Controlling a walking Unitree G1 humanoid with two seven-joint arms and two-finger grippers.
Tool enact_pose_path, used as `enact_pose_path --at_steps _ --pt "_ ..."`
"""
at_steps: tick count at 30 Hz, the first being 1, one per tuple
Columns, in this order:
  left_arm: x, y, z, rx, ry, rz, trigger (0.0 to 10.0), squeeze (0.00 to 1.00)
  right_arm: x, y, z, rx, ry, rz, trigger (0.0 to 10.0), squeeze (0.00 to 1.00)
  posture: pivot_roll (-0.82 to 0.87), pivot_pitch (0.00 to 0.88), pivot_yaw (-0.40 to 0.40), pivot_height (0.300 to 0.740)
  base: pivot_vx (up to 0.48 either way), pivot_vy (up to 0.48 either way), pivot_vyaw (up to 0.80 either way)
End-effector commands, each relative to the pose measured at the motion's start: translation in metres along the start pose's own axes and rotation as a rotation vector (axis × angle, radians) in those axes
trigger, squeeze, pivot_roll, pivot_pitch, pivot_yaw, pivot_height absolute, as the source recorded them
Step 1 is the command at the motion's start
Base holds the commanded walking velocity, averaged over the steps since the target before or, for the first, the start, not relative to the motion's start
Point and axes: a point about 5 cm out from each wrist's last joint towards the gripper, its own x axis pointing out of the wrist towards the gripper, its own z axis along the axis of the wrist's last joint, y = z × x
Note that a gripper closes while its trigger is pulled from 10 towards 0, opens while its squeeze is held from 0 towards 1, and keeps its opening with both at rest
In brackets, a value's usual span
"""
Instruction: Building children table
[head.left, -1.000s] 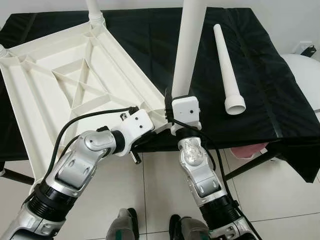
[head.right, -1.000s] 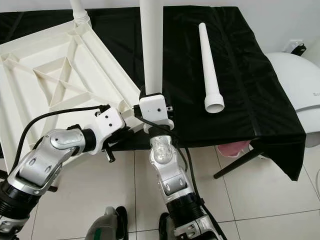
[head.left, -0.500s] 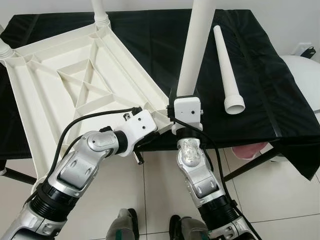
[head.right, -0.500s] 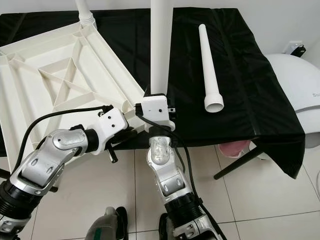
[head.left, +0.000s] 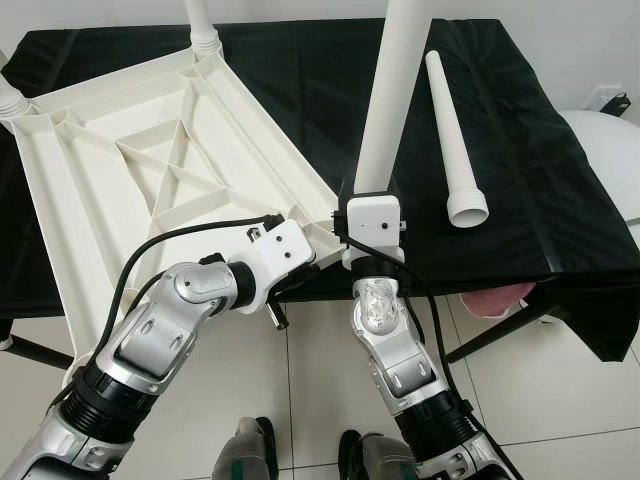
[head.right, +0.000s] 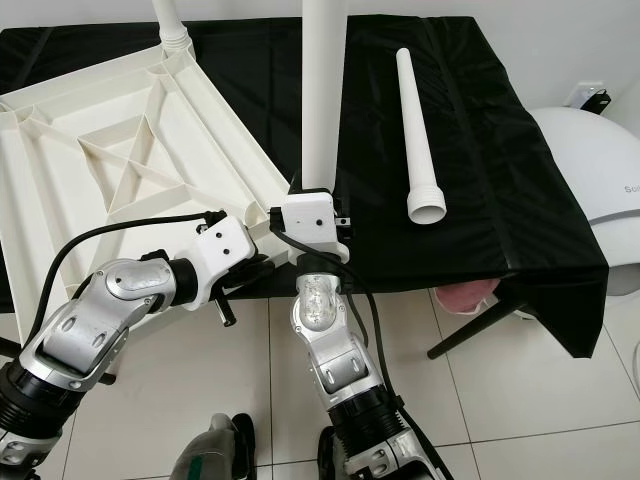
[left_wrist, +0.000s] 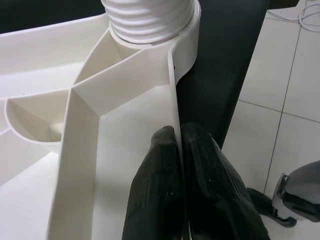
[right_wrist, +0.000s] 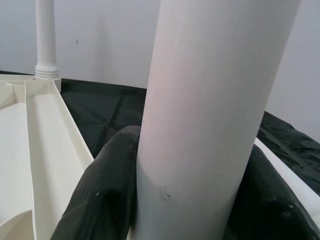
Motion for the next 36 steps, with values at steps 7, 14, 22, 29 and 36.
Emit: enact_pose_path --at_steps 7,14,22,29,36 --pt "-0.015 0.007 -0.017 -0.007 0.089 0.021 10.0 0.00 0.000 -0.046 -0.028 -0.061 0.114 -0.241 10.0 0.00 -0.01 0.215 -0.003 0.740 0.000 0.000 0.00" --pt "-0.015 0.008 -0.016 -0.008 0.090 0.023 10.0 0.00 0.006 -0.046 -0.016 -0.039 0.048 -0.246 10.0 0.00 -0.01 0.213 -0.001 0.740 0.000 0.000 0.00" --pt "-0.015 0.008 -0.016 -0.009 0.090 0.023 10.0 0.00 0.012 -0.045 -0.001 -0.014 -0.035 -0.236 10.0 0.00 -0.01 0.212 -0.001 0.740 0.000 0.000 0.00" --pt "-0.015 0.008 -0.017 -0.010 0.090 0.023 10.0 0.00 0.010 -0.044 -0.004 -0.021 -0.036 -0.226 10.0 0.00 -0.01 0.207 -0.004 0.740 0.000 0.000 0.00" --pt "-0.015 0.008 -0.017 -0.010 0.089 0.024 10.0 0.00 0.011 -0.045 -0.004 -0.032 -0.060 -0.206 10.0 0.00 -0.01 0.204 -0.004 0.740 0.000 0.000 0.00"
